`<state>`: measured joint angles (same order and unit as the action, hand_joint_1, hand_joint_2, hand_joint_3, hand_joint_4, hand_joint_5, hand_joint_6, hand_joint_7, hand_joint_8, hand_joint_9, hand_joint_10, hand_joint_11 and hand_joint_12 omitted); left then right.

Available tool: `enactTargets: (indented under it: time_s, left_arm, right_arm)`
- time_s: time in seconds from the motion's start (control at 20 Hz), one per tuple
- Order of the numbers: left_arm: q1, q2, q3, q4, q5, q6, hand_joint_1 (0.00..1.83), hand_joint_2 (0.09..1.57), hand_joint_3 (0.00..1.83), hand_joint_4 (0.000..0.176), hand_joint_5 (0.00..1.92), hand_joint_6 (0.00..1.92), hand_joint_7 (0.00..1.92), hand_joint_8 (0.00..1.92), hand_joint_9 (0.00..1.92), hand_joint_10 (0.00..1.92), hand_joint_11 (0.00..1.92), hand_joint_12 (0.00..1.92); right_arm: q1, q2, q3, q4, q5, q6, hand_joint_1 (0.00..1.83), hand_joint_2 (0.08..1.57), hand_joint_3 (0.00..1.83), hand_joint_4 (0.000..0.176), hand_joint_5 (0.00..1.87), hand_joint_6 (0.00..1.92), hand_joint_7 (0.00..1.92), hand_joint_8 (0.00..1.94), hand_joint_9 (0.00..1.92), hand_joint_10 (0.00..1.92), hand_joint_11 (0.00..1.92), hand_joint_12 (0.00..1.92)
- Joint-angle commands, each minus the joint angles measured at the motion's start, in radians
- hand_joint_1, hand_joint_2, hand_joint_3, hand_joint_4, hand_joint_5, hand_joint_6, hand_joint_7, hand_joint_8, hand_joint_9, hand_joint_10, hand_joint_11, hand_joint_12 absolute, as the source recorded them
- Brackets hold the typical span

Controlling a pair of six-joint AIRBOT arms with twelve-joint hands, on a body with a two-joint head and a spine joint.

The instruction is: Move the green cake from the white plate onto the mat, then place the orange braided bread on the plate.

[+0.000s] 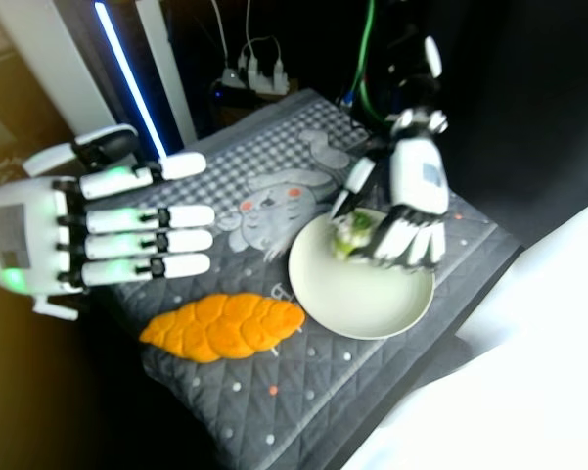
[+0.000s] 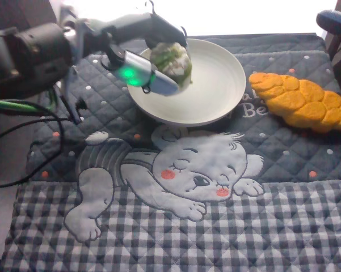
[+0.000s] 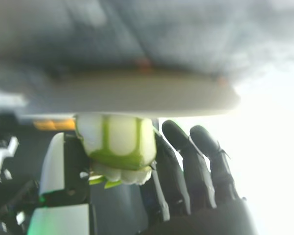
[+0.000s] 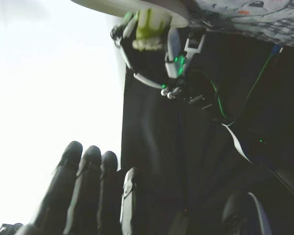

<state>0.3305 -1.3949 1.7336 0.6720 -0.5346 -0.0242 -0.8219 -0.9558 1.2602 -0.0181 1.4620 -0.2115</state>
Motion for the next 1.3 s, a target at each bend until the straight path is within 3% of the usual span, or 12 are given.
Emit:
enactTargets:
  time_s: [0.0,0.15,0.25,0.35,0.45,0.5,0.55,0.65,0.75,0.9,1.05,1.25]
  left_arm:
    - [-0.016,0.014,-0.008,-0.052,-0.140,-0.016,1.19,1.15,0.00,0.014,0.99,0.95,0.83,1.24,0.57,0.86,0.08,1.53]
    - [-0.031,0.085,-0.083,-0.058,-0.219,-0.018,1.20,1.14,0.00,0.000,1.02,0.91,0.84,1.21,0.68,0.57,0.21,1.43]
    - [-0.031,0.135,-0.140,-0.057,-0.269,-0.018,1.20,1.13,0.00,0.038,0.99,0.96,0.92,1.09,0.86,0.41,0.44,1.29]
    - [-0.020,0.188,-0.200,-0.056,-0.317,-0.018,1.20,1.13,0.00,0.032,0.99,0.94,0.90,1.13,0.86,0.42,0.45,1.48]
    - [-0.005,0.236,-0.254,-0.026,-0.345,-0.022,1.20,1.14,0.01,0.000,0.98,1.05,0.87,1.09,0.85,0.27,0.39,1.35]
    - [0.012,0.259,-0.284,-0.005,-0.352,-0.022,1.20,1.13,0.00,0.033,0.98,0.99,0.92,1.07,0.91,0.27,0.39,1.36]
    - [0.023,0.270,-0.299,0.003,-0.354,-0.022,1.21,1.12,0.00,0.037,1.00,0.93,0.94,1.06,0.94,0.30,0.41,1.40]
    - [0.061,0.281,-0.324,0.007,-0.373,-0.020,1.21,1.12,0.00,0.037,1.00,0.92,0.96,1.06,0.89,0.42,0.45,1.35]
    - [0.089,0.281,-0.336,0.000,-0.373,-0.001,1.22,1.10,0.00,0.000,1.04,0.79,1.00,1.08,0.69,0.91,0.23,1.56]
    - [0.147,0.282,-0.354,-0.003,-0.357,0.010,1.16,1.05,0.00,0.000,1.13,0.72,1.03,0.90,0.72,1.30,0.43,1.75]
    - [0.178,0.269,-0.359,0.005,-0.338,0.015,1.26,1.06,0.00,0.000,1.25,0.33,1.04,1.10,0.67,1.24,0.35,1.72]
    - [0.221,0.236,-0.354,0.009,-0.308,0.021,1.24,1.06,0.00,0.019,1.19,0.55,1.07,0.92,0.73,0.92,0.20,1.51]
  right_arm:
    - [0.006,0.008,-0.001,0.038,0.128,0.004,0.47,0.87,0.00,0.176,0.16,0.00,0.20,0.00,0.16,0.00,0.00,0.31]
    - [0.005,0.008,-0.002,0.038,0.129,0.004,0.48,0.88,0.00,0.175,0.14,0.00,0.16,0.00,0.12,0.00,0.00,0.17]
    - [0.005,0.008,-0.005,0.039,0.129,0.004,0.46,0.88,0.00,0.176,0.15,0.00,0.18,0.00,0.14,0.00,0.00,0.21]
    - [0.005,0.008,-0.006,0.044,0.128,0.004,0.48,0.84,0.00,0.176,0.14,0.00,0.17,0.00,0.14,0.00,0.00,0.23]
    - [0.005,0.009,-0.007,0.047,0.128,0.004,0.47,0.84,0.00,0.176,0.14,0.00,0.17,0.00,0.12,0.00,0.00,0.19]
    - [0.005,0.009,-0.008,0.047,0.128,0.004,0.46,0.87,0.01,0.176,0.14,0.00,0.15,0.00,0.12,0.00,0.00,0.15]
    - [0.005,0.009,-0.008,0.047,0.128,0.004,0.46,0.88,0.00,0.176,0.13,0.00,0.15,0.00,0.12,0.00,0.00,0.12]
    - [0.005,0.009,-0.009,0.048,0.128,0.004,0.44,0.86,0.00,0.176,0.12,0.00,0.15,0.00,0.11,0.00,0.00,0.12]
    - [0.005,0.009,-0.010,0.048,0.128,0.004,0.50,0.82,0.00,0.176,0.15,0.01,0.16,0.00,0.12,0.00,0.01,0.13]
    - [0.005,0.009,-0.012,0.047,0.128,0.004,0.48,0.82,0.00,0.176,0.19,0.00,0.19,0.00,0.15,0.00,0.02,0.17]
    - [0.005,0.008,-0.012,0.047,0.128,0.004,0.45,0.84,0.01,0.176,0.17,0.00,0.11,0.00,0.13,0.00,0.02,0.19]
    - [0.005,0.008,-0.014,0.047,0.128,0.004,0.45,0.82,0.00,0.176,0.17,0.00,0.12,0.01,0.14,0.00,0.00,0.26]
